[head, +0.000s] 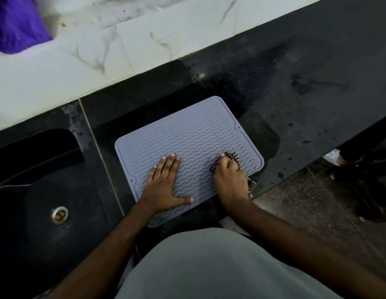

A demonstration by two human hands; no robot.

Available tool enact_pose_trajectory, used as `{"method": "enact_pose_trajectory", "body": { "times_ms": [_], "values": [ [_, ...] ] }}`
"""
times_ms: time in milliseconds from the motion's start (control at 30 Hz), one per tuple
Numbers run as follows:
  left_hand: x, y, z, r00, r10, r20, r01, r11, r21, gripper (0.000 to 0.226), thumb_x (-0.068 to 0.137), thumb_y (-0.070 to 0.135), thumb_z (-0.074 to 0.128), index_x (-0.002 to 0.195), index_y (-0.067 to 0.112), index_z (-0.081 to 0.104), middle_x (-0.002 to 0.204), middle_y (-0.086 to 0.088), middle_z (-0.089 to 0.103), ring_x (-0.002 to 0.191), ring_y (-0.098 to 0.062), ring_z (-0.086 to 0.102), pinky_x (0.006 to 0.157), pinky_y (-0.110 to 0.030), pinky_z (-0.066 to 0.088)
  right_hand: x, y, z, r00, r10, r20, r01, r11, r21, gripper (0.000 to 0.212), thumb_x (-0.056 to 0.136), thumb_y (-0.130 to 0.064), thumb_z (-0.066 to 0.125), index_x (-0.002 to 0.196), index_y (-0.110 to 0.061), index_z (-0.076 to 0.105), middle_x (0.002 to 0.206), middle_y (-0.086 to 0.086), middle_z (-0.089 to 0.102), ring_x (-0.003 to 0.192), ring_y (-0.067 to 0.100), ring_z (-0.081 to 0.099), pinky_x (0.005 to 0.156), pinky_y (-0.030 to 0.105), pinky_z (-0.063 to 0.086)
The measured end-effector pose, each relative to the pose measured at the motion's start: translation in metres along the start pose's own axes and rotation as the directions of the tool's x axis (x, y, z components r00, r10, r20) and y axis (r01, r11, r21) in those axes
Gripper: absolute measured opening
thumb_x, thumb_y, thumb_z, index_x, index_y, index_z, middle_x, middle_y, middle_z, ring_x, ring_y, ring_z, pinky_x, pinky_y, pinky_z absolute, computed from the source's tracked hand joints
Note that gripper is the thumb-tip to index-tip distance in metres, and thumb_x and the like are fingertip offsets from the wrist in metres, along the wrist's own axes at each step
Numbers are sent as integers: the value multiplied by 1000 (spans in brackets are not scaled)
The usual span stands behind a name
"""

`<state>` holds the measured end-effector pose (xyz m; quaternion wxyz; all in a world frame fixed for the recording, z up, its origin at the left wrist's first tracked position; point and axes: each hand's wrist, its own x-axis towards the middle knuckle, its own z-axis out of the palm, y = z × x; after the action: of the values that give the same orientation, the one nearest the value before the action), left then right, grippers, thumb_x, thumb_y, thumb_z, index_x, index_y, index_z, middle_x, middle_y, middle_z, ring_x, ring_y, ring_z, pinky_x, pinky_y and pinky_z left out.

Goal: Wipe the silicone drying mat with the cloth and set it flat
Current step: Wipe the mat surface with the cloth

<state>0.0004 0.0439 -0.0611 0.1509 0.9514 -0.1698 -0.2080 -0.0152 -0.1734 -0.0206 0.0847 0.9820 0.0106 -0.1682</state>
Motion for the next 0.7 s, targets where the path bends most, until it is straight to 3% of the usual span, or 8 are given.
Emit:
{"method": "enact_pose_trajectory", "body": {
  "times_ms": [133, 300, 400, 500, 600, 700],
  "values": [
    [0, 0, -1, 1000, -4, 4, 4, 1000, 2, 134, 63, 97, 50, 158, 31, -17, 164, 12, -26, 150, -11, -27, 121, -42, -12, 10, -16, -18, 998, -42, 48, 48, 989, -138, 33, 98, -10, 39, 122, 2, 58, 121, 23, 42, 99, 34, 50, 65, 39, 49],
    [0, 1, -2, 1000, -4, 0, 4, 1000, -10, 134, 62, 98, 51, 158, 32, -16, 164, 14, -26, 149, -10, -27, 122, -44, -11, 8, -11, -23, 999, -1, 36, -2, 998, 56, 29, 96, -13, 47, 118, -2, 62, 120, 16, 46, 103, 30, 52, 71, 41, 53],
    [1, 0, 0, 1000, -2, 5, 2, 1000, -8, 134, 61, 99, 49, 158, 33, -15, 164, 14, -26, 149, -9, -27, 122, -42, -12, -1, -15, -17, 999, -39, 35, 38, 999, 14, 35, 96, -8, 41, 125, 2, 57, 131, 21, 42, 104, 31, 52, 69, 42, 55],
    [0, -1, -2, 1000, 0, 3, 0, 1000, -25, 134, 61, 98, 50, 158, 33, -15, 163, 14, -27, 149, -9, -27, 121, -42, -12, 2, -21, -21, 998, -62, 30, 60, 996, 64, 30, 97, -10, 44, 120, -1, 60, 125, 17, 43, 108, 30, 51, 72, 39, 53],
    [0, -1, -1, 1000, -1, 6, 1, 1000, -21, 134, 62, 96, 52, 158, 33, -15, 163, 15, -27, 150, -9, -26, 120, -40, -12, 0, -27, -19, 997, -77, -1, 77, 997, -3, 33, 98, -12, 47, 126, 1, 57, 135, 20, 38, 109, 28, 51, 72, 37, 54],
    [-1, 0, -2, 1000, 1, -9, -1, 1000, -31, 133, 61, 97, 52, 158, 34, -16, 161, 17, -29, 150, -9, -25, 121, -41, -11, -2, -30, -19, 998, -63, 31, 62, 997, 49, 32, 98, -11, 46, 126, -1, 58, 137, 20, 37, 112, 29, 50, 76, 38, 54]
  ]
}}
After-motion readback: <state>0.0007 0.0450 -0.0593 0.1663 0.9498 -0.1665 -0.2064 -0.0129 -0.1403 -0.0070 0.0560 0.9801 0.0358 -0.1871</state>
